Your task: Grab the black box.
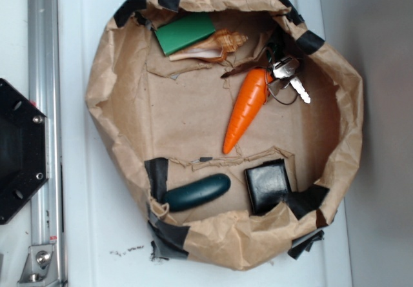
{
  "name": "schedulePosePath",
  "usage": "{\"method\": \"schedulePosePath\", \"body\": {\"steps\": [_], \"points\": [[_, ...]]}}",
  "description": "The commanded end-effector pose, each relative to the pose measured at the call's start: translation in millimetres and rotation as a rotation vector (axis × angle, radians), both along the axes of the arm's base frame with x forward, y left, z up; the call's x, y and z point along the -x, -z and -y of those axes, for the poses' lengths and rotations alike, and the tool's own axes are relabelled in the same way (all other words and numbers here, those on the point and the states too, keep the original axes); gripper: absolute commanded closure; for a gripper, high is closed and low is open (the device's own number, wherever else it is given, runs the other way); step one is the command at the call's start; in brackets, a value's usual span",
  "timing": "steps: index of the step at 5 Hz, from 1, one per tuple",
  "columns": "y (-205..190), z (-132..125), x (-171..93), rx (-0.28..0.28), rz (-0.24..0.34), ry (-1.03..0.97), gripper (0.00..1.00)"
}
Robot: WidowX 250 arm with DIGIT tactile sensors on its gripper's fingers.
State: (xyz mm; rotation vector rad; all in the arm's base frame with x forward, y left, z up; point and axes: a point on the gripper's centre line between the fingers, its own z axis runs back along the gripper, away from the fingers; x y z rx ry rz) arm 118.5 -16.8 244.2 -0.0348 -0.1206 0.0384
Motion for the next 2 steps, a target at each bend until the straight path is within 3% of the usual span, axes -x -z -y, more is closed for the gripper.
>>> {"method": "schedulePosePath", "body": {"steps": [1,2], "points": [[0,0,0,0.0,0.0,0.0,0.0],[5,2,-50,-0.008,0.18,0.247,0.0]]}}
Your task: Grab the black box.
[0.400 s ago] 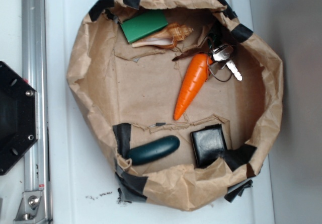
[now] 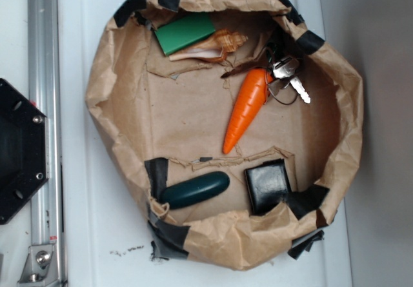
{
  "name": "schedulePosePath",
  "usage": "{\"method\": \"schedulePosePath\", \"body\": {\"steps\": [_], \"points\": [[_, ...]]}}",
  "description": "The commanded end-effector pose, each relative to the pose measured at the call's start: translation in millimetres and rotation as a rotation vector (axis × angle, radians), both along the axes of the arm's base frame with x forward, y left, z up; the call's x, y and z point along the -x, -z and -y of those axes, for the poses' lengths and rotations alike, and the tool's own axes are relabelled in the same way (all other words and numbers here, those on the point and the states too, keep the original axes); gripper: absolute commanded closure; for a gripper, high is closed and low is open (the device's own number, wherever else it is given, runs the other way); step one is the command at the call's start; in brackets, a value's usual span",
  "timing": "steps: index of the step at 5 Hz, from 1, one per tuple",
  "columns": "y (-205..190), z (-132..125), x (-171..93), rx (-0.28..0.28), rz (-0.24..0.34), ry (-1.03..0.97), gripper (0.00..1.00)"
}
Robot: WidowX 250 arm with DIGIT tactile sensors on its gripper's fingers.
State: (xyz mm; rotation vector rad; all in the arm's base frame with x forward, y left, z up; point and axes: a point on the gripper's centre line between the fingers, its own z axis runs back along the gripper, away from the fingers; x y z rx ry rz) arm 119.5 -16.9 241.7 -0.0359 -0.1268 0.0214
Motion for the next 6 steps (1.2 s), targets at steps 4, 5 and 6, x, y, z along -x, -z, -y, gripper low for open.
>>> {"method": "schedulePosePath", "body": {"steps": [4,5,6], "points": [[108,19,-172,-0.049,-0.014,0.992,0.0],[124,35,-156,-0.135,-0.01,1.105,0.0],[124,35,-156,-0.135,-0.01,1.105,0.0]]}}
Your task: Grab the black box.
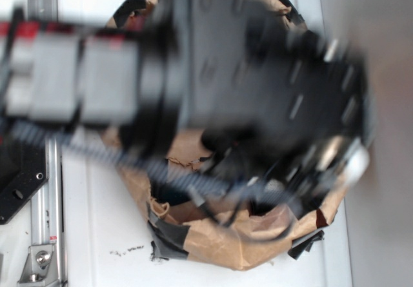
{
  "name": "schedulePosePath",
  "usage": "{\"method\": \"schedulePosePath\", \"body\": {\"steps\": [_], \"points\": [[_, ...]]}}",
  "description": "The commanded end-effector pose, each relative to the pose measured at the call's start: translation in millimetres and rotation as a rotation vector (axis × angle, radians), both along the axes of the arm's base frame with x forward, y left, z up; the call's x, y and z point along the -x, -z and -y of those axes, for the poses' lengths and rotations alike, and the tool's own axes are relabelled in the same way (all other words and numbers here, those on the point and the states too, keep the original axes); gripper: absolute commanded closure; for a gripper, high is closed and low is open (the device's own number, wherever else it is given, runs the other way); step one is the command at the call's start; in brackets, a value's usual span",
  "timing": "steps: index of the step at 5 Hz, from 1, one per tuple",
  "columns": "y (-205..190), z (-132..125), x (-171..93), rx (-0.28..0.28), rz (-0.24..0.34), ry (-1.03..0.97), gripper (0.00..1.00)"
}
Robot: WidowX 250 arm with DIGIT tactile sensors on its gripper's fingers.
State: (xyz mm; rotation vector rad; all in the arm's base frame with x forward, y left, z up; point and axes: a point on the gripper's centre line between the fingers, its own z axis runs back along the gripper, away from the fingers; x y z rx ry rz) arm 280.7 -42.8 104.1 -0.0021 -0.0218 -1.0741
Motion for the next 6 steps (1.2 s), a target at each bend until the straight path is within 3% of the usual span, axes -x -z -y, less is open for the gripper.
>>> {"method": "schedulePosePath", "body": {"steps": [1,2,3,5,6], "points": [[-13,10,5,0.002,0.069,0.016,0.0],[-13,10,5,0.002,0.069,0.016,0.0],[20,2,-3,0.095,0.074,0.036,0.0],[52,21,-26,0.137,0.137,0.049,0.0],[63,43,-32,0.172,0.127,0.182,0.0]]}}
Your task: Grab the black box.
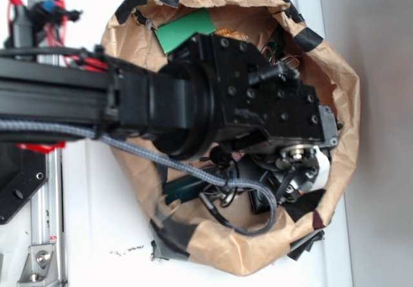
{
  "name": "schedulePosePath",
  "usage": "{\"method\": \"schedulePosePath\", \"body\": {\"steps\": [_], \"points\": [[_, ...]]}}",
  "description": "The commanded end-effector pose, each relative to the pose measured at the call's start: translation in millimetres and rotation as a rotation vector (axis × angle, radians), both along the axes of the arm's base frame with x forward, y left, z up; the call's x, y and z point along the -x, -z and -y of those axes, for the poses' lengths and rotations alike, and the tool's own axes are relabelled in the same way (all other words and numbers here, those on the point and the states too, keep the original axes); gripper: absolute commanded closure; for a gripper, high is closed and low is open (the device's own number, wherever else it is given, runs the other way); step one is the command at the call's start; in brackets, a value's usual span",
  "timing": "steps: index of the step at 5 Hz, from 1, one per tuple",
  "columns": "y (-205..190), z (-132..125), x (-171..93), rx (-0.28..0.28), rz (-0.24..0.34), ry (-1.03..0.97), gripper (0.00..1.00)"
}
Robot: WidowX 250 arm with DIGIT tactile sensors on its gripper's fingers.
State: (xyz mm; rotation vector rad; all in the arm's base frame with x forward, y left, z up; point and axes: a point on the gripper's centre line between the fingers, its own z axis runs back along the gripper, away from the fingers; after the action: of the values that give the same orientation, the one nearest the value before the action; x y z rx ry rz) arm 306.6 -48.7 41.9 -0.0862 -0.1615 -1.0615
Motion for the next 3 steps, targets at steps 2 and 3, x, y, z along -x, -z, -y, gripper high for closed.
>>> {"method": "schedulePosePath", "body": {"steps": [2,3], "points": [[18,79,9,-0.068,0.037,0.397,0.0],[18,84,15,-0.103,0.029,0.383,1.0]]}}
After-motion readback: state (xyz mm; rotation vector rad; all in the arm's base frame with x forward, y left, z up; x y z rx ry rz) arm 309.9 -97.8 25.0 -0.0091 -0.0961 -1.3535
